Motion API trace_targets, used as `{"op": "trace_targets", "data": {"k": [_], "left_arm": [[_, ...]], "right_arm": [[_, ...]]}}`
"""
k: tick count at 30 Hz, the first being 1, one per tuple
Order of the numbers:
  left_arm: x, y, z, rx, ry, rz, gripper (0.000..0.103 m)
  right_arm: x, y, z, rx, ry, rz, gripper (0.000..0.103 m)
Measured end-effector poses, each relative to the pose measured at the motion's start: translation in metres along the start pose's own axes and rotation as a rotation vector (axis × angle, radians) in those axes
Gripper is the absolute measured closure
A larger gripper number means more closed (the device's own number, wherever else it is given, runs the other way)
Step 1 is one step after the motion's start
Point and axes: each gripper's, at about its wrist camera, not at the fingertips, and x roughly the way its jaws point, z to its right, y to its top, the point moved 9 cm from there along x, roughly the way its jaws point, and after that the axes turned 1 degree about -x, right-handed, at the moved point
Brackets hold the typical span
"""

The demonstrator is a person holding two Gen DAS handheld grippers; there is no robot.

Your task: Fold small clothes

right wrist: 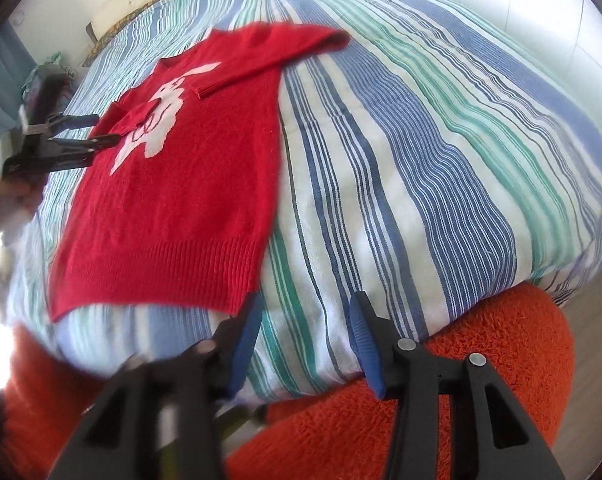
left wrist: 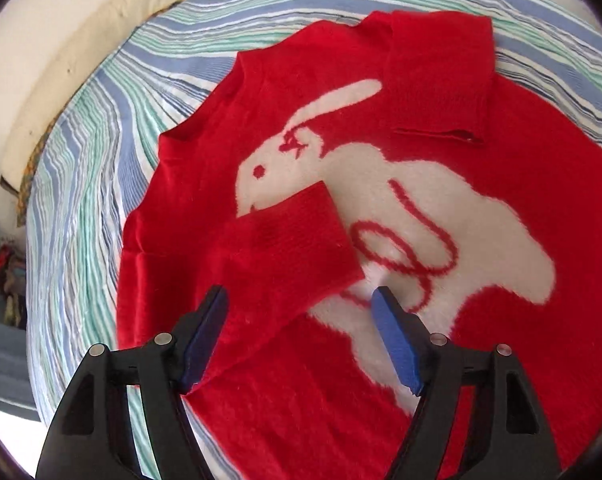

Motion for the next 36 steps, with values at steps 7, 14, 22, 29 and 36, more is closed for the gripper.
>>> {"op": "trace_targets", "data": {"k": [7, 14, 22, 29, 36], "left_arm": [[-0.013, 0.002, -0.083, -0.453, -0.099, 0.061, 0.094], [-0.055, -0.153, -0.31, -1.195, 0.053, 0.101, 0.095], [-0.045, -0.296, -0.343, -1.45, 0.162, 0.002, 0.095], [-0.035, -0.334, -0.321, -1.485, 0.21, -0.063, 0.096], [-0.024, -0.364, -0.31, -1.495, 0.224, -0.12, 0.096]], "right_arm": [[-0.001, -0.003, 0.009, 0.022, -0.01, 0.001, 0.057], [0.007, 0.001, 0.011, 0.04, 0.002, -0.006, 0.057], [0.011, 0.0, 0.004, 0.013, 0.0, -0.018, 0.057], [0.012, -0.004, 0.004, -0.003, -0.032, -0.024, 0.057], [0.013, -0.005, 0.009, -0.002, -0.053, -0.027, 0.057]]}}
